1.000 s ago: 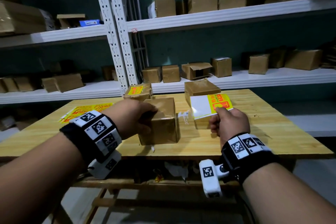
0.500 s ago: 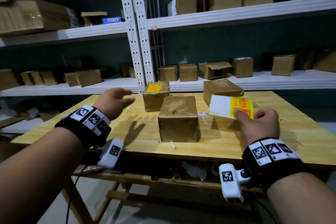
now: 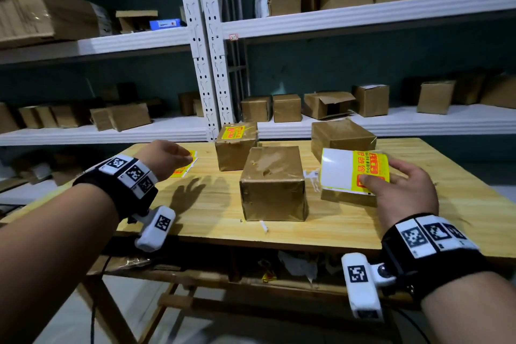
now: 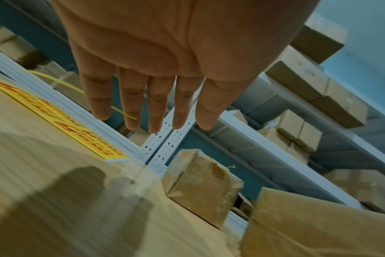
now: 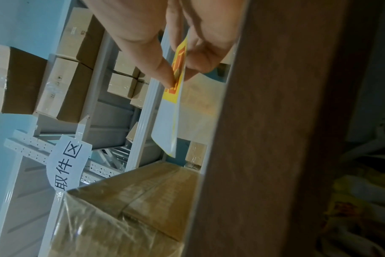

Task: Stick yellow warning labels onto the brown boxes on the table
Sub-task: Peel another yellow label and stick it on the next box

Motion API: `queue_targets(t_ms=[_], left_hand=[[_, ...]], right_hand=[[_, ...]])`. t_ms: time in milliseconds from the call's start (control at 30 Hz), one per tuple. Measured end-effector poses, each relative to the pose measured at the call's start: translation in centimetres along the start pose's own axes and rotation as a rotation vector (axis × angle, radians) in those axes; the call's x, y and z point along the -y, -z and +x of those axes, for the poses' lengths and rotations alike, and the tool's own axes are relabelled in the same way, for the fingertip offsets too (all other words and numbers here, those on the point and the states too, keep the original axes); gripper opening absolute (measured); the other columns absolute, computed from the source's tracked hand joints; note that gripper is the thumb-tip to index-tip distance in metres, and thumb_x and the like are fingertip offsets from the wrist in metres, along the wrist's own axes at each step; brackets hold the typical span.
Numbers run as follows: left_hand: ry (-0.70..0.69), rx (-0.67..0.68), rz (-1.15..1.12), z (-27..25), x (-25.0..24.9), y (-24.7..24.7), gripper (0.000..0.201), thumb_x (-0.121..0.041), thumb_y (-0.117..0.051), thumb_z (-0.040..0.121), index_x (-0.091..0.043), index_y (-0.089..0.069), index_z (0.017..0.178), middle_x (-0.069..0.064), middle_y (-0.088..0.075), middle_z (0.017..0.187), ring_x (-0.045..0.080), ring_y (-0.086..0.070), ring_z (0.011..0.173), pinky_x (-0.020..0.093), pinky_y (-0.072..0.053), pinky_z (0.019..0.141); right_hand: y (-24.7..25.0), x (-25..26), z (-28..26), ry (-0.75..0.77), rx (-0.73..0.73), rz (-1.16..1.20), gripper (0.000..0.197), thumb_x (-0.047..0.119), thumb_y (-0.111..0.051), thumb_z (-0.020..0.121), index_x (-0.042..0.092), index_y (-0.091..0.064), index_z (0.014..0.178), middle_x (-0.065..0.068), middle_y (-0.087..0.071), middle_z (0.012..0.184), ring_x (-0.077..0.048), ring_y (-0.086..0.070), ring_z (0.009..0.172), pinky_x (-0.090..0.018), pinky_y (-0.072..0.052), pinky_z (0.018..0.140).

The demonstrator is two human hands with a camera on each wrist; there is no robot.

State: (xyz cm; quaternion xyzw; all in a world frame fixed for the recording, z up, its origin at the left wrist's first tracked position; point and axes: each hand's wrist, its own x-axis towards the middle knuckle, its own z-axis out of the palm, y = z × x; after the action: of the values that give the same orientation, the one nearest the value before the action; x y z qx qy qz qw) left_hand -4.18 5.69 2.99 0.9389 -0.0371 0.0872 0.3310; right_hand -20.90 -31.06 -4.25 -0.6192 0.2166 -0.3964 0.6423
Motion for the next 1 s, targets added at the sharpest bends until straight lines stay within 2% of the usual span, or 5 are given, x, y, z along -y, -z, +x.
queue_targets(t_ms=[200, 367, 600, 800, 1000], left_hand=[[-0.063, 0.039, -0.139, -1.0, -2.7, 0.0, 0.033, -0.035, -0.079, 0.088, -0.018, -0.077, 0.115, 0.006, -0.077, 0.111, 0.027, -0.072, 0.105, 0.042, -0.058, 0.096], [-0.163, 0.023, -0.352, -3.9, -4.9, 0.3, 0.032, -0.026, -0.078, 0.089, -0.011, -0.073, 0.117, 0.009, -0.079, 0.104, 0.031, -0.075, 0.103, 0.052, -0.058, 0.098], [-0.301, 0.124, -0.721, -11.7, -7.9, 0.0, 0.02, -0.017, -0.071, 0.092, -0.007, -0.07, 0.11, 0.014, -0.08, 0.097, 0.028, -0.078, 0.088, 0.032, -0.063, 0.071], [-0.091, 0.283, -1.188, -16.1, -7.2, -2.1, 0.069, -0.025, -0.086, 0.072, -0.005, -0.057, 0.131, 0.009, -0.079, 0.088, 0.028, -0.073, 0.079, 0.038, -0.063, 0.067], [-0.061, 0.095, -1.413, -18.8, -3.7, -3.5, 0.08, 0.003, -0.083, 0.071, -0.012, -0.049, 0.142, 0.027, -0.078, 0.102, 0.04, -0.076, 0.092, 0.062, -0.06, 0.079]], right_hand=[[-0.2, -0.2, -0.4, 0.029, 0.109, 0.066, 0.01, 0.022, -0.077, 0.079, 0.032, -0.081, 0.081, -0.007, -0.081, 0.085, -0.024, -0.066, 0.066, -0.041, -0.055, 0.067], [-0.2, 1.8, -1.2, 0.044, 0.215, 0.234, 0.009, 0.016, -0.072, 0.089, 0.014, -0.079, 0.084, -0.013, -0.078, 0.086, -0.028, -0.067, 0.071, -0.036, -0.053, 0.061], [-0.9, 5.1, -6.7, 0.109, 0.381, 0.383, 0.007, 0.011, -0.071, 0.091, 0.013, -0.077, 0.093, -0.01, -0.079, 0.088, -0.024, -0.07, 0.077, -0.032, -0.05, 0.055], [-1.9, 5.9, -11.4, 0.033, 0.668, 0.393, 0.014, 0.02, -0.075, 0.077, 0.02, -0.081, 0.089, -0.01, -0.08, 0.089, -0.024, -0.068, 0.076, -0.033, -0.049, 0.057], [-2.2, 4.1, -14.0, 0.165, 0.73, 0.07, 0.011, 0.007, -0.076, 0.086, 0.016, -0.076, 0.094, -0.004, -0.08, 0.087, -0.012, -0.069, 0.071, -0.024, -0.053, 0.059]])
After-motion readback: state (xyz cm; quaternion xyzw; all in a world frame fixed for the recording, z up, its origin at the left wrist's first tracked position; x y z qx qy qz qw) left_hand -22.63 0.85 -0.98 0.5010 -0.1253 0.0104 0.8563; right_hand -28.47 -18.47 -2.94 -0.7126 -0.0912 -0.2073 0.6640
